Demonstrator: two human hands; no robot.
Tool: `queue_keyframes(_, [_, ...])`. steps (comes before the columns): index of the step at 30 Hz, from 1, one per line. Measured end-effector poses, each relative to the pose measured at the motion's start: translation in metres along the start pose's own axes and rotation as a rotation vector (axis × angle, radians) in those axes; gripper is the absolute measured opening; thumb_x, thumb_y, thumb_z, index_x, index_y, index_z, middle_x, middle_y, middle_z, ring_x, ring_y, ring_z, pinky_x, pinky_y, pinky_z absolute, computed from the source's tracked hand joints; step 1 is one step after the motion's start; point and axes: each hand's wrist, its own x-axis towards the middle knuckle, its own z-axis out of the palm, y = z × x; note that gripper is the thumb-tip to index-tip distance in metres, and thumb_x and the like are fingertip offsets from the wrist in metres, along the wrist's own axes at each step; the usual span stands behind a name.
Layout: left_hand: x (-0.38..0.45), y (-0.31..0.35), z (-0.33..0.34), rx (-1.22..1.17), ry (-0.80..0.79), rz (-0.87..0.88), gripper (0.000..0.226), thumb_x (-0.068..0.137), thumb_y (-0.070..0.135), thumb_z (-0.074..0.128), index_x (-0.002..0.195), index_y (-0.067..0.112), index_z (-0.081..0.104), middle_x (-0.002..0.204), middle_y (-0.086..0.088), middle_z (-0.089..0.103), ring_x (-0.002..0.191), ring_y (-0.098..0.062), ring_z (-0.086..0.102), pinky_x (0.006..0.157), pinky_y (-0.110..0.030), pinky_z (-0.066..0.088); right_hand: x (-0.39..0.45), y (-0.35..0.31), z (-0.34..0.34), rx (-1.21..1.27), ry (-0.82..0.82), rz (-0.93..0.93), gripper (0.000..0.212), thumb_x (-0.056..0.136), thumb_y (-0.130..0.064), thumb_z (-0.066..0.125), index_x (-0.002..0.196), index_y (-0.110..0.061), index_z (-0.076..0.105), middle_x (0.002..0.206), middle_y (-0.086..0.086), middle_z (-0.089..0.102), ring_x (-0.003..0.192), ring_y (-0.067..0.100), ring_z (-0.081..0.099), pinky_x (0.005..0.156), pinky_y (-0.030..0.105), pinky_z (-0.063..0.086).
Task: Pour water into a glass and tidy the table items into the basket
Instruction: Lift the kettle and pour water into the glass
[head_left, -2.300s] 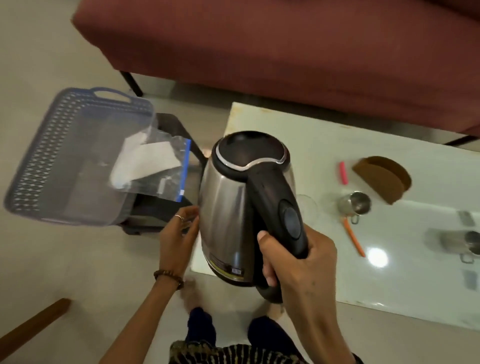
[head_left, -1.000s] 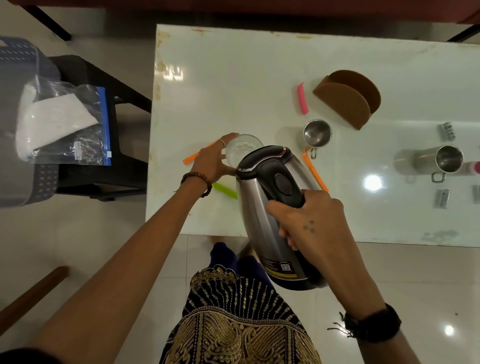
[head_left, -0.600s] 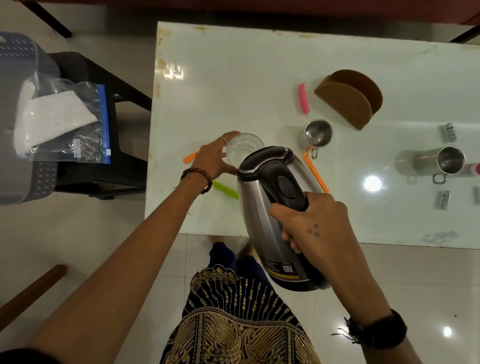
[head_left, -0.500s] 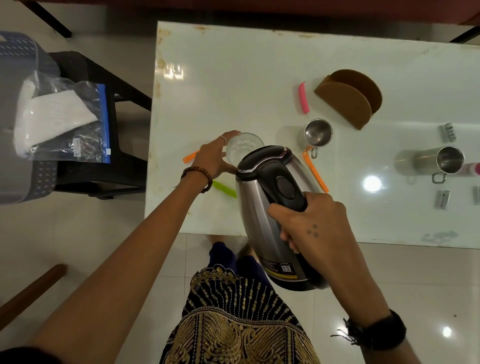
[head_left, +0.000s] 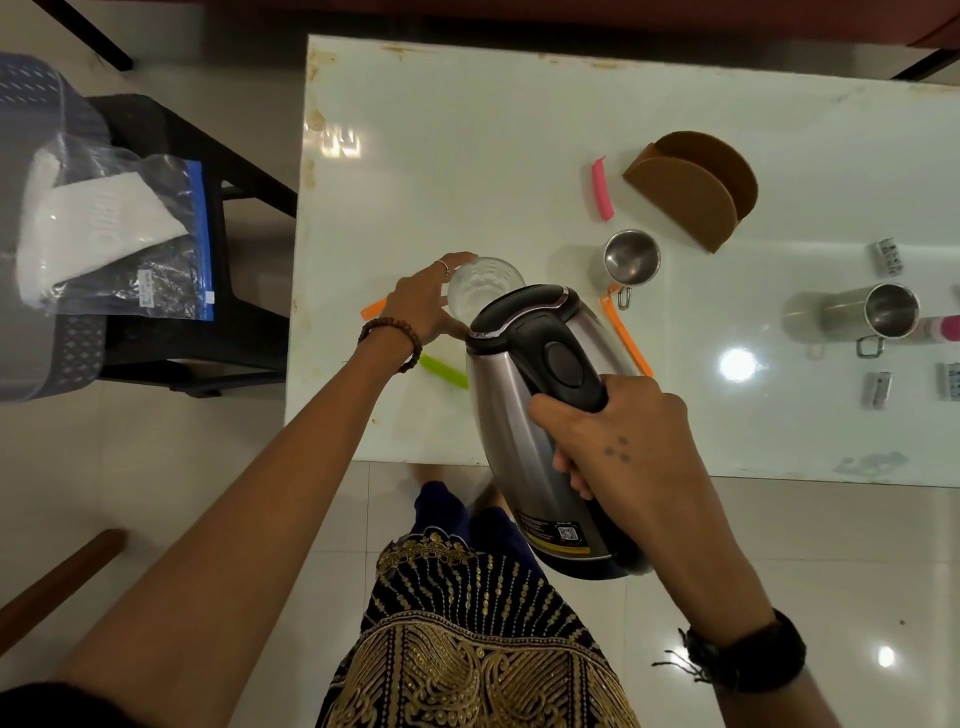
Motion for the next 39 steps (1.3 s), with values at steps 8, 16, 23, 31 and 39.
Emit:
queue_keyframes(8, [0.001,-0.001,0.000,-0.005,0.004,-0.005,0.081,0.060,-0.004,0.077,0.130,0.021,0.045,0.128,-0.007,0.054,0.110,-0.020,0.055,0.089,-0.022,0.044,-0.004,-0.004,-0.002,-0.031,-0.002,-0.005,0.032,0.072,-0.035,0.057,0.064,-0.004,0.062,0.059,0.017,0.063,0.048,0.022,0.053,0.062,0.037,0.056])
queue_keyframes(16, [0.000,0.000,0.000,0.005,-0.002,-0.009,0.082,0.060,-0.003,0.078,0.130,0.022,0.045,0.129,-0.009,0.054,0.114,-0.025,0.055,0.096,-0.030,0.046,-0.007,-0.004,-0.005,-0.016,0.007,0.028,0.032,0.068,-0.035,0.058,0.059,-0.005,0.062,0.050,0.011,0.060,0.044,0.018,0.051,0.056,0.033,0.055])
queue_keyframes(23, [0.001,-0.001,0.000,0.005,0.000,-0.021,0.081,0.059,-0.003,0.078,0.129,0.024,0.045,0.130,-0.009,0.054,0.114,-0.026,0.056,0.097,-0.032,0.045,-0.007,-0.005,-0.005,-0.031,-0.003,0.022,0.031,0.069,-0.035,0.059,0.057,-0.008,0.063,0.039,0.000,0.055,0.036,0.009,0.048,0.051,0.027,0.052])
queue_keyframes(31, [0.001,-0.001,-0.001,0.002,-0.001,-0.015,0.082,0.059,-0.003,0.078,0.130,0.022,0.044,0.130,-0.009,0.054,0.115,-0.026,0.055,0.094,-0.028,0.045,-0.010,-0.006,-0.007,-0.019,-0.006,0.032,0.029,0.067,-0.037,0.057,0.055,-0.012,0.061,0.033,-0.004,0.053,0.033,0.005,0.047,0.051,0.024,0.050])
queue_keyframes(39, [0.002,-0.002,-0.001,0.029,0.001,-0.016,0.082,0.060,-0.002,0.078,0.130,0.023,0.044,0.130,-0.009,0.054,0.115,-0.026,0.055,0.095,-0.031,0.045,-0.012,-0.008,-0.007,-0.013,-0.026,0.039,0.030,0.069,-0.036,0.058,0.051,-0.012,0.060,0.032,-0.007,0.053,0.029,0.002,0.046,0.050,0.022,0.048])
